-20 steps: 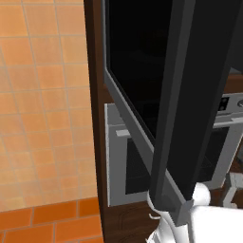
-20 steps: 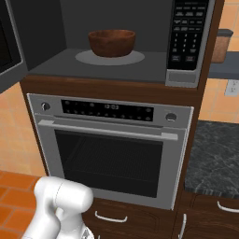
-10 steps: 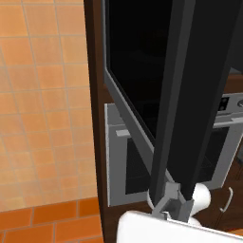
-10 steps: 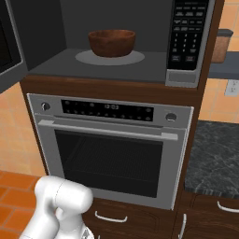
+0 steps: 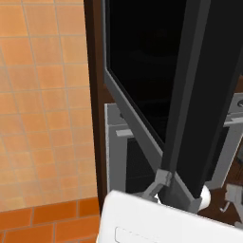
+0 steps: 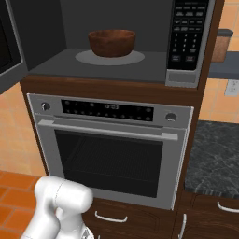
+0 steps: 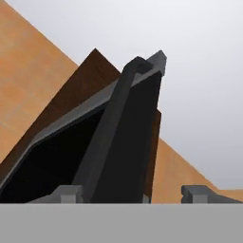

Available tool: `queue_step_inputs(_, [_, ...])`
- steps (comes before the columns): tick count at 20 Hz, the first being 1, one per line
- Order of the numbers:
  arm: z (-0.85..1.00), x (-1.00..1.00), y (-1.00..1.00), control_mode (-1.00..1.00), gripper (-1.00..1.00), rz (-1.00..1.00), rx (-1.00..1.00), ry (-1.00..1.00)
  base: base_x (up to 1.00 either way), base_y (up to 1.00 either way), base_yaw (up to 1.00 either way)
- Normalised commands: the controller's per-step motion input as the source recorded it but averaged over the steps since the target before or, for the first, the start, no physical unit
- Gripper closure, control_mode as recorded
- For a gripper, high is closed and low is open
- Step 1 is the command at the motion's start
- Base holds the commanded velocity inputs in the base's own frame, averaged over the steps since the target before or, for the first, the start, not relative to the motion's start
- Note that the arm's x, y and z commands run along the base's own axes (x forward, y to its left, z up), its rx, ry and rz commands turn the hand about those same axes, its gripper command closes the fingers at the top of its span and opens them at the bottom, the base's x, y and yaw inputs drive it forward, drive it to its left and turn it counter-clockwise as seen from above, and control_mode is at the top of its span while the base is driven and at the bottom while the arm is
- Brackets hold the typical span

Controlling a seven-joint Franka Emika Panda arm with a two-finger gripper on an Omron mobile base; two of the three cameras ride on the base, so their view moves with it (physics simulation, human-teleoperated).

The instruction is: Open the microwave, place the bowl with waffle inside the microwave, then close the microwave door and turn it on.

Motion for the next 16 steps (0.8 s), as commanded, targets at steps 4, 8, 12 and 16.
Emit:
queue_step_inputs(4, [-0.02, 0.21, 0.00, -1.00, -1.00, -0.12, -0.04, 0.00, 0.00, 0.00, 0.00])
queue_step_inputs(8, [0.00, 0.02, 0.28, -1.00, -1.00, -0.06, 0.00, -0.01, 0.00, 0.00, 0.00])
queue_step_inputs(12, [0.00, 0.00, 0.24, -1.00, -1.00, -0.14, 0.00, 0.00, 0.00, 0.00, 0.00])
queue_step_inputs(16, [0.00, 0.11, 0.18, -1.00, -1.00, -0.28, -0.06, 0.06, 0.00, 0.00, 0.00])
